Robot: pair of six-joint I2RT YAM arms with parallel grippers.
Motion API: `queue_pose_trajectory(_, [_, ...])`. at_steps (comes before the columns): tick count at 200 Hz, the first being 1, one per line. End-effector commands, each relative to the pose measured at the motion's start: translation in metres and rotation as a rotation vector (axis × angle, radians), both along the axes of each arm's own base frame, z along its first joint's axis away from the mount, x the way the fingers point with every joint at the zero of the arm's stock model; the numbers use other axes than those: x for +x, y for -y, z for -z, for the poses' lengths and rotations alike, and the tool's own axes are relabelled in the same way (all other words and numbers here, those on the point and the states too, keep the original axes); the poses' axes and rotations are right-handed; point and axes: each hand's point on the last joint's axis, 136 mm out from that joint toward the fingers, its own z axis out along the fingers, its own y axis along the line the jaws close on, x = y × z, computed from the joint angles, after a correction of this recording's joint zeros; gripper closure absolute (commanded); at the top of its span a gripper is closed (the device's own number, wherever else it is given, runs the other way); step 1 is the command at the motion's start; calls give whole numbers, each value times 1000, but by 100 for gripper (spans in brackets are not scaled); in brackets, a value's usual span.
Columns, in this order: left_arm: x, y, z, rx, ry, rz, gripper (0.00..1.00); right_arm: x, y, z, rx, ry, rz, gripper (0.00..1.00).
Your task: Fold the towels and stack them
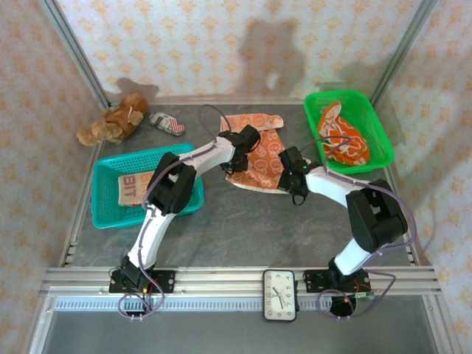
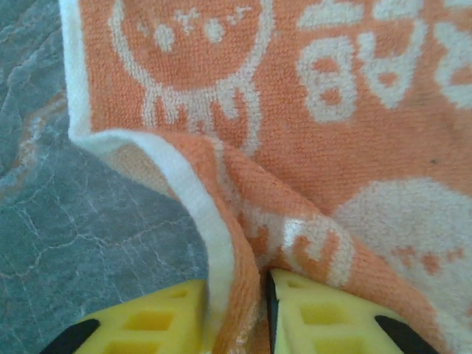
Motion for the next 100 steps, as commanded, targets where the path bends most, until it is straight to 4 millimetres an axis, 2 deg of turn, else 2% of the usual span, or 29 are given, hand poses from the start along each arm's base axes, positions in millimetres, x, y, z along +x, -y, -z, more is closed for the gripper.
queue_pose_trajectory(1, [1,-17,-8,43,7,-5,60,-1,5,7,-17,-19,16,100])
queue_pose_trajectory(21, [-3,-19,-22,26,26,-7,45,0,4,6,-15,-18,12,100])
queue_pose_trajectory(32, [-9,-22,-29,21,30,-13,43,1,3,4,-12,-15,10,100])
queue_pose_trajectory(54, [-29,-30,-38,-8,21,-25,43,2,3,3,-9,-11,13,100])
queue_pose_trajectory(75, [-47,-30,-39,-68,8,-37,48,0,2,5,-6,-16,12,100])
queue_pose_trajectory(100, [-59,-22,-28,-139,-11,-45,56,-1,1,7,-2,-22,12,100])
